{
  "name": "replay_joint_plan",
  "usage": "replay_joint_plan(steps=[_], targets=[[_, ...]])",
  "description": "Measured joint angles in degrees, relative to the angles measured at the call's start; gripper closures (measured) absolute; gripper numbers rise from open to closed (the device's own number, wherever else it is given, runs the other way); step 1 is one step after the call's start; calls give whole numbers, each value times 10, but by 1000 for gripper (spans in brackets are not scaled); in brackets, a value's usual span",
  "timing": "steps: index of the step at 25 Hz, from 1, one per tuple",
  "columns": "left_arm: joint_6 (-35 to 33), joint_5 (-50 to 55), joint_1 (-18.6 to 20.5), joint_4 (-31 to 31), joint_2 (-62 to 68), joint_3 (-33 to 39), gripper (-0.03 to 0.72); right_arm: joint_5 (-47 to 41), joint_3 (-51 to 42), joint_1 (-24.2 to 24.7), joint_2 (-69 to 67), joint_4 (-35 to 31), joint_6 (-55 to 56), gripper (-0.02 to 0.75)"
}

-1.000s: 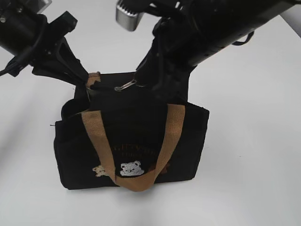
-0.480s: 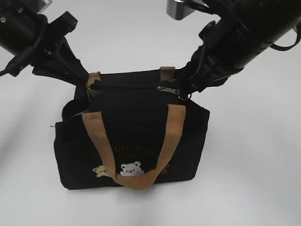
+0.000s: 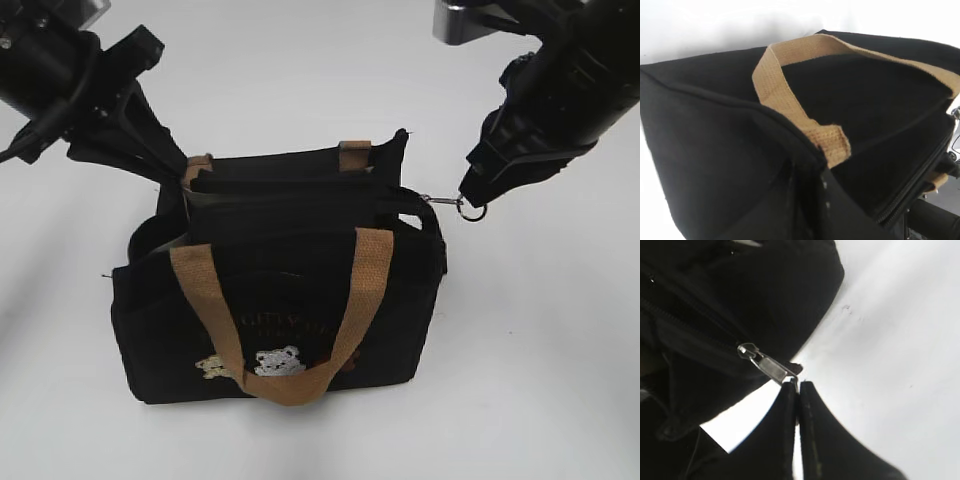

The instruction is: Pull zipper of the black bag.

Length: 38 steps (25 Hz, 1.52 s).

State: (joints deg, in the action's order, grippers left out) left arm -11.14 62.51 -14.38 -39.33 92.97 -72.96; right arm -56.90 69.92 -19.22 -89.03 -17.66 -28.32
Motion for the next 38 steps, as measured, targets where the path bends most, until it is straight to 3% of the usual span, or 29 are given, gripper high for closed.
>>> replay_joint_plan(steps=[8, 10, 12, 14, 17, 20, 26, 38], targets=[[0, 0, 0, 0, 0, 0, 659, -15, 0, 2, 0, 27, 44, 737], [0, 1, 0, 1, 0, 0, 659, -16, 0, 2, 0, 29, 57, 699], [0, 7, 0, 5, -4, 0, 642, -16, 0, 2, 0, 34, 73, 607], [0, 14, 0, 20, -14, 0, 586, -24, 0, 3, 0, 37, 96, 452], [0, 16, 0, 52, -52, 0, 425, -63, 0, 3, 0, 38, 114, 243], [0, 30, 0, 99, -102, 0, 305, -98, -2, 3, 6, 39, 119, 156], [3, 62, 0, 184, -238, 35, 286, -104, -76, 3, 97, 39, 122, 148], [14, 6, 0, 268, -646, 298, 291, -89, -341, 3, 411, 40, 137, 148]])
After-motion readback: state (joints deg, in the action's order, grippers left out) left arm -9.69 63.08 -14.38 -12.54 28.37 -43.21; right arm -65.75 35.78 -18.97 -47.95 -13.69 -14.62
